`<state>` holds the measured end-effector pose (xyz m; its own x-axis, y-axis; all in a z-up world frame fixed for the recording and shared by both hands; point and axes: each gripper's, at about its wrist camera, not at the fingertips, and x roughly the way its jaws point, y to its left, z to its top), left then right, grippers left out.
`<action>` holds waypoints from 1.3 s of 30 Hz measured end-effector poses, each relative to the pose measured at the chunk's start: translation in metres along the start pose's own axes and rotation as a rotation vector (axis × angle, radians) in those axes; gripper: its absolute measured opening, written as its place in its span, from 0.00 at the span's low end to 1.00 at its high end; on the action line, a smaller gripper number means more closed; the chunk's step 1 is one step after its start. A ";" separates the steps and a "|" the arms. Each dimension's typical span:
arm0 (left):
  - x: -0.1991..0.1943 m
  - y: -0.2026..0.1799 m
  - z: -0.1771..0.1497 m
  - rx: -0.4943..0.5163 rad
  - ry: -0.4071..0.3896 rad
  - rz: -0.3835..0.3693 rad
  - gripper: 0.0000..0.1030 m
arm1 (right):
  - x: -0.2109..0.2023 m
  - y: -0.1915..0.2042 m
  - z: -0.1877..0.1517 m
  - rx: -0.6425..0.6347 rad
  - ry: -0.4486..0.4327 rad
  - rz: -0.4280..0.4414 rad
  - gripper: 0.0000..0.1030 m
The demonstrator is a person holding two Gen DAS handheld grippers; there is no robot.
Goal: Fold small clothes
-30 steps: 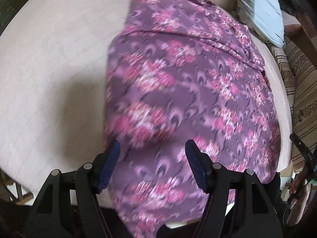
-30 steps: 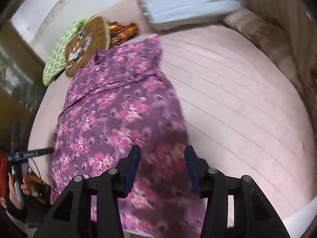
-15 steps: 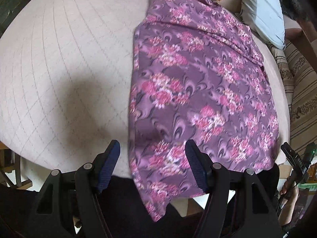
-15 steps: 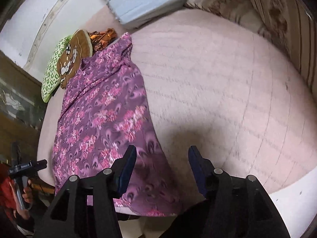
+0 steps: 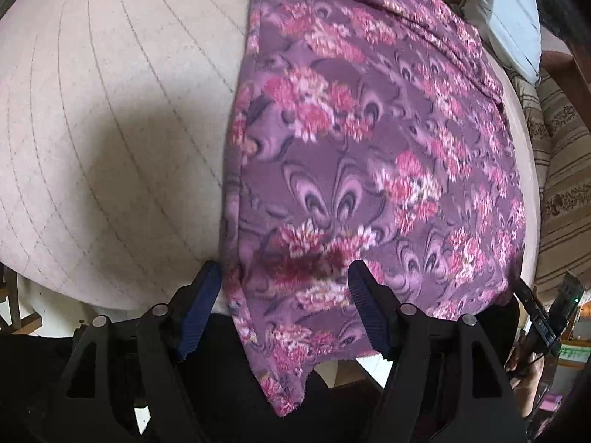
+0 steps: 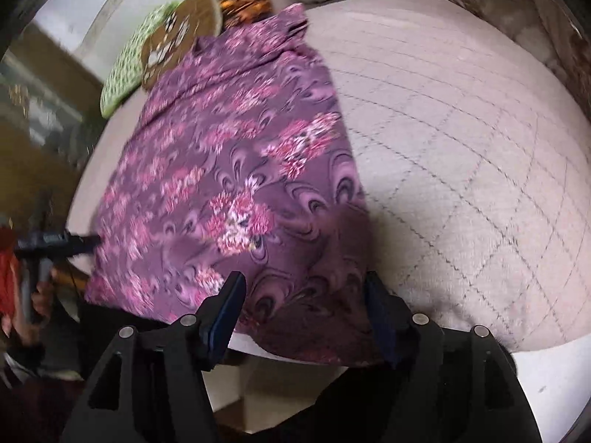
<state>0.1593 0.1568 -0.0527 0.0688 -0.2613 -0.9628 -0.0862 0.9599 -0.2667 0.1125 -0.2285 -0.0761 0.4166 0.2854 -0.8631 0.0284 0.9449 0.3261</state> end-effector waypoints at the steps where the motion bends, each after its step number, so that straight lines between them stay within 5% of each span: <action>1: 0.002 -0.001 -0.002 0.004 0.008 -0.001 0.69 | 0.001 0.001 0.000 -0.014 0.007 -0.007 0.66; 9: 0.013 0.003 -0.021 -0.021 0.092 -0.113 0.69 | 0.001 -0.003 0.003 -0.023 0.039 0.008 0.66; 17: 0.021 -0.004 -0.027 0.020 0.132 -0.113 0.69 | 0.001 -0.007 0.001 -0.052 0.059 0.033 0.59; 20: 0.019 -0.012 -0.033 0.060 0.111 -0.100 0.69 | 0.000 -0.013 0.001 -0.033 0.056 0.042 0.48; 22: 0.020 -0.014 -0.035 0.053 0.100 -0.119 0.63 | -0.001 -0.017 0.000 -0.030 0.055 0.043 0.31; 24: 0.025 -0.014 -0.038 0.042 0.101 -0.122 0.37 | -0.001 -0.022 0.000 -0.026 0.053 0.023 0.07; 26: 0.025 -0.013 -0.042 0.048 0.082 -0.104 0.28 | -0.001 -0.030 0.000 0.001 0.053 0.046 0.06; 28: 0.019 -0.005 -0.046 0.035 0.068 -0.158 0.06 | -0.002 -0.034 0.000 0.033 0.049 0.078 0.06; 35: -0.032 0.011 -0.045 -0.053 -0.095 -0.462 0.05 | -0.026 -0.040 0.006 0.150 -0.007 0.270 0.06; 39: -0.050 0.008 -0.029 -0.080 -0.164 -0.572 0.05 | -0.038 -0.038 0.016 0.198 -0.049 0.356 0.06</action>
<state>0.1267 0.1745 -0.0078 0.2777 -0.7089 -0.6483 -0.0643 0.6596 -0.7488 0.1106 -0.2776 -0.0496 0.4749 0.5762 -0.6652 0.0474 0.7381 0.6731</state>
